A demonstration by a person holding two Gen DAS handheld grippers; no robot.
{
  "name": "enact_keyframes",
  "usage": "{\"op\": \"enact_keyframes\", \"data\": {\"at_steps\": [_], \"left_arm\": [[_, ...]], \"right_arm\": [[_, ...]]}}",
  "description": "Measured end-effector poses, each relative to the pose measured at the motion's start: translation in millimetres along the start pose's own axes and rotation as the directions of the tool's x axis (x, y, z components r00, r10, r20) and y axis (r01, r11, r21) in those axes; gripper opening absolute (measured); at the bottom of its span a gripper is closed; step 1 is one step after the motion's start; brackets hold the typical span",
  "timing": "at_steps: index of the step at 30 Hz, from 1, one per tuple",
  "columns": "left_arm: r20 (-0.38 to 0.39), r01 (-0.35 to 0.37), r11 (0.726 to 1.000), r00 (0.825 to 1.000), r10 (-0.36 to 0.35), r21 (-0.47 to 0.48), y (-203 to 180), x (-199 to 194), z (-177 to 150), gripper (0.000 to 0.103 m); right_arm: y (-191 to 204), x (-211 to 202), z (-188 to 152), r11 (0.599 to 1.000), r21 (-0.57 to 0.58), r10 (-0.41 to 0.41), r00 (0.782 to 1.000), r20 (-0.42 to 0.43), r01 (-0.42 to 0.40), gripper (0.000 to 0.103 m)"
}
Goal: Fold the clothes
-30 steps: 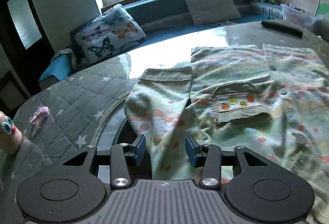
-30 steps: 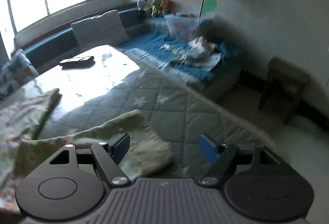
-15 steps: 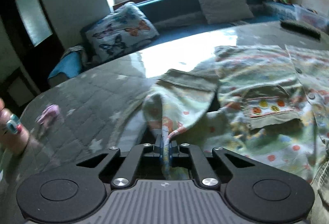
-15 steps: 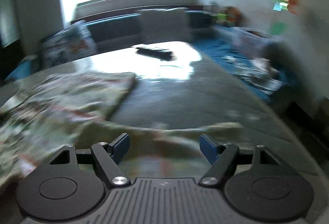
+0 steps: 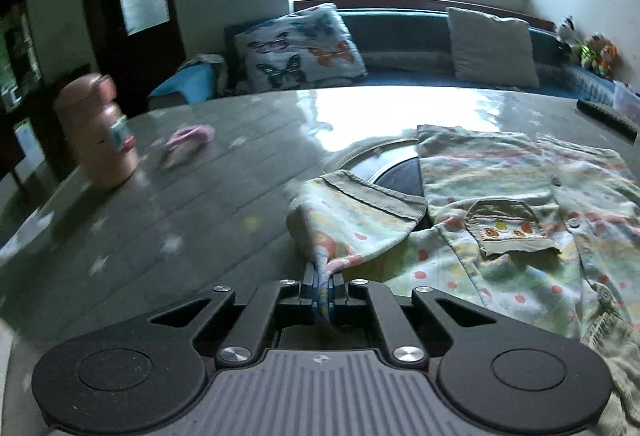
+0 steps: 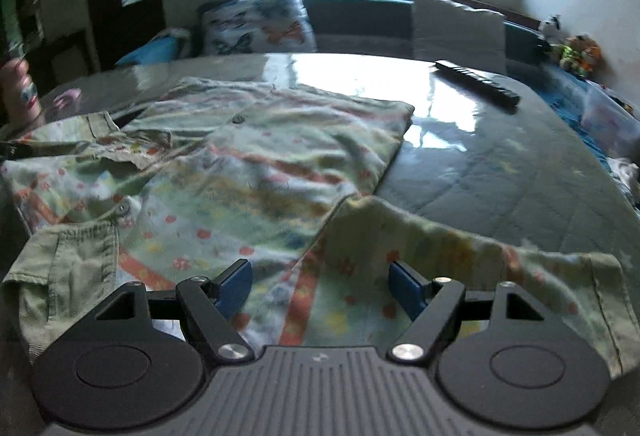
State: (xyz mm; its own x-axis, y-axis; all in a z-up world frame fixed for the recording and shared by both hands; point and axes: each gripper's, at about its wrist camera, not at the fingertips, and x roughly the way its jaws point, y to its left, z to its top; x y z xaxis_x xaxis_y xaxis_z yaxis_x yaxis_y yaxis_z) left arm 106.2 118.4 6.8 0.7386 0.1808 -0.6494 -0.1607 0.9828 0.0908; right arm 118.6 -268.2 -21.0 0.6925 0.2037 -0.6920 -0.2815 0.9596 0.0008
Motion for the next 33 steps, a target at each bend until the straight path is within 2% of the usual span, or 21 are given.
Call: {"op": "enact_keyframes", "data": {"at_steps": [4, 7, 9, 11, 13, 15, 17, 21, 27, 30, 33], "left_arm": [[-0.029, -0.021, 1.000, 0.999, 0.021, 0.004, 17, -24, -26, 0.006], [-0.054, -0.035, 0.999, 0.998, 0.034, -0.001, 28, -34, -40, 0.012], [-0.062, -0.049, 0.999, 0.997, 0.049, 0.002, 32, -37, -45, 0.023], [-0.057, -0.072, 0.997, 0.996, 0.072, 0.012, 32, -40, -47, 0.041], [-0.041, -0.090, 0.996, 0.995, 0.091, 0.027, 30, -45, -46, 0.047], [-0.019, -0.105, 0.993, 0.994, 0.107, 0.055, 26, -50, -46, 0.056], [0.004, -0.123, 0.988, 0.992, 0.123, 0.098, 18, -49, -44, 0.070], [0.038, -0.159, 0.968, 0.987, 0.154, 0.193, 4, -39, -38, 0.075], [0.025, -0.182, 0.937, 0.983, 0.183, 0.298, -12, -8, -33, 0.078], [0.040, -0.232, 0.929, 0.972, 0.231, 0.289, -10, 2, -31, 0.078], [0.057, -0.305, 0.933, 0.952, 0.300, 0.191, 8, 3, -26, 0.079]], "right_arm": [[13, -9, -8, 0.998, -0.041, 0.041, 0.999, -0.024, -0.042, 0.078], [22, -16, -11, 0.994, -0.079, 0.072, 0.996, -0.043, -0.075, 0.078], [28, -20, -10, 0.991, -0.098, 0.082, 0.996, -0.046, -0.086, 0.078], [29, -22, -5, 0.990, -0.098, 0.095, 0.995, -0.034, -0.098, 0.078], [29, -21, 1, 0.990, -0.094, 0.103, 0.995, -0.017, -0.104, 0.078], [28, -17, 9, 0.990, -0.091, 0.107, 0.994, -0.004, -0.107, 0.078], [30, -11, 14, 0.990, -0.087, 0.112, 0.994, 0.001, -0.112, 0.078], [35, 0, 17, 0.989, -0.079, 0.125, 0.992, -0.002, -0.124, 0.078], [42, 13, 16, 0.988, -0.077, 0.131, 0.991, -0.014, -0.131, 0.081], [41, 17, 15, 0.989, -0.073, 0.129, 0.991, -0.020, -0.130, 0.082], [41, 17, 14, 0.989, -0.076, 0.127, 0.992, -0.019, -0.128, 0.084]]}}
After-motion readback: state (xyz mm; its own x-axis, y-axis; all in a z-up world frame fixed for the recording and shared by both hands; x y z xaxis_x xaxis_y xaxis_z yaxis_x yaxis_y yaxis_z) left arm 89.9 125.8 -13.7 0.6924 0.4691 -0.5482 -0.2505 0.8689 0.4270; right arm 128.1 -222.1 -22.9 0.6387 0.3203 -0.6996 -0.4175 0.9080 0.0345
